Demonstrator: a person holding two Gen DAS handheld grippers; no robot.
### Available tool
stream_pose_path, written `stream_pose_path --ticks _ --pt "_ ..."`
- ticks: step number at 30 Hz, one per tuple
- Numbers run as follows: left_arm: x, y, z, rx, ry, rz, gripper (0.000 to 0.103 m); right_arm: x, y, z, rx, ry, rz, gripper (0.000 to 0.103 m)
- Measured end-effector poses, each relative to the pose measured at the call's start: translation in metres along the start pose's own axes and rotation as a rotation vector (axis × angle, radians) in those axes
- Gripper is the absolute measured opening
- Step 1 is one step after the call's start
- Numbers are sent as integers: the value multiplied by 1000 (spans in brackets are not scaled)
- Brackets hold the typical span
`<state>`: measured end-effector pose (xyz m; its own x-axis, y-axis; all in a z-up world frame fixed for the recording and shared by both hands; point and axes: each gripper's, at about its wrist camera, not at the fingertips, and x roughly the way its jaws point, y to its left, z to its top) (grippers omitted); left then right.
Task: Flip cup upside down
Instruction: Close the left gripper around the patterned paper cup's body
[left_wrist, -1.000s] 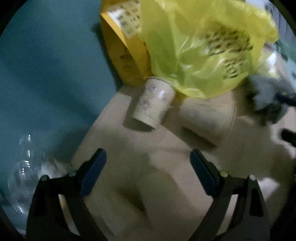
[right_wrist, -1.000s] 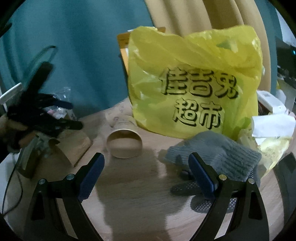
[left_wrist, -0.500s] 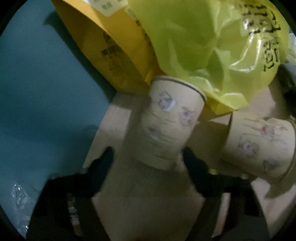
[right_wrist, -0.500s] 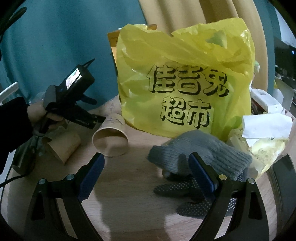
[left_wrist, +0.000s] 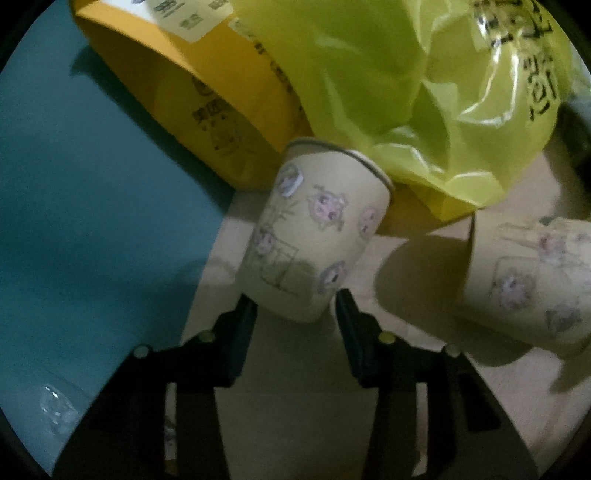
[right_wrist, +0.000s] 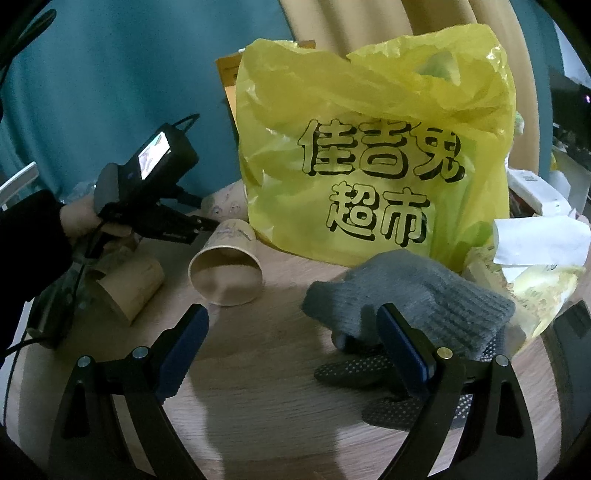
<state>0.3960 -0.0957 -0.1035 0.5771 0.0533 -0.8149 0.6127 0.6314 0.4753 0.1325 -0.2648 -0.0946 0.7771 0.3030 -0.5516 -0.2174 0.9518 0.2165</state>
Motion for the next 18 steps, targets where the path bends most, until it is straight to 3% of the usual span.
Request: stream_pose_path --ticks 2,4,11,13,18 --pt "0 -2 -1 23 0 28 50 1 0 1 4 0 4 94" --pt "-2 -3 -2 45 -11 56 60 3 -1 3 6 0 7 94" --pt "-13 0 -10 119 -39 112 63 9 -8 4 28 25 31 94" --pt "-9 -3 -8 150 -43 123 78 10 -9 5 26 26 33 94" --pt "-4 -13 -9 194 -53 129 78 10 -13 6 36 26 36 94"
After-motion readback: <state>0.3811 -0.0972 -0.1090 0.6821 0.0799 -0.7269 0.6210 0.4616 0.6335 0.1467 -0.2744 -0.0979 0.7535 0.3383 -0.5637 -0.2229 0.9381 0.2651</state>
